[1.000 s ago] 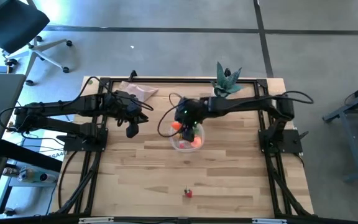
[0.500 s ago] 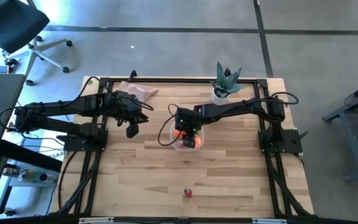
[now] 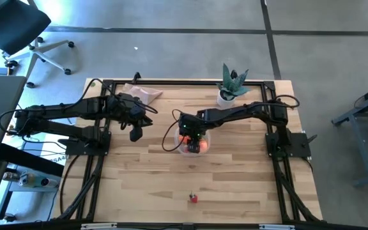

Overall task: Pick and placing Produce into tupperware
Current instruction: Put the carrot into the transparent bin

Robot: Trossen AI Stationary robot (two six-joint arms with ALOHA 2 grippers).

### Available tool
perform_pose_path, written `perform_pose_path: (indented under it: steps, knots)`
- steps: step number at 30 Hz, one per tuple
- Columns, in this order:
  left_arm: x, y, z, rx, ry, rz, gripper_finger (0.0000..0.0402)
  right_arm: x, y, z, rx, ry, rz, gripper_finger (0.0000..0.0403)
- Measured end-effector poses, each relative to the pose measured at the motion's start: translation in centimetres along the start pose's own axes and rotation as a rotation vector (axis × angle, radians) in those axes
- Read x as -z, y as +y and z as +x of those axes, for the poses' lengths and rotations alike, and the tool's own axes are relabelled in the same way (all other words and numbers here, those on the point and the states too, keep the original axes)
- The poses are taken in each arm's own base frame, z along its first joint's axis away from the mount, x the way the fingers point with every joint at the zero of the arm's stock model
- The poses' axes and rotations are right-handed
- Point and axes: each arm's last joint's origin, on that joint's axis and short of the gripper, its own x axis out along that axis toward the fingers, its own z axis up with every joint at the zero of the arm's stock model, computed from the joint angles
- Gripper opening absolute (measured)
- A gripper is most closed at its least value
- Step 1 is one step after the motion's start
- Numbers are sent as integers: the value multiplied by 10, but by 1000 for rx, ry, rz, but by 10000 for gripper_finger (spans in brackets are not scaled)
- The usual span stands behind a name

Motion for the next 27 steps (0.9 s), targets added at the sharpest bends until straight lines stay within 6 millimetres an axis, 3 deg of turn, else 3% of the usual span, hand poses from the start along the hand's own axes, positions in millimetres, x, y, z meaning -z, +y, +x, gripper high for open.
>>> perform_pose_path:
  steps: [18, 27]
  knots:
    - [0, 0, 0, 0, 0, 0, 51, -1, -1, -1, -1, -11, 9, 171]
    - [0, 0, 0, 0, 0, 0, 51, -1, -1, -1, 10, -11, 28, 213]
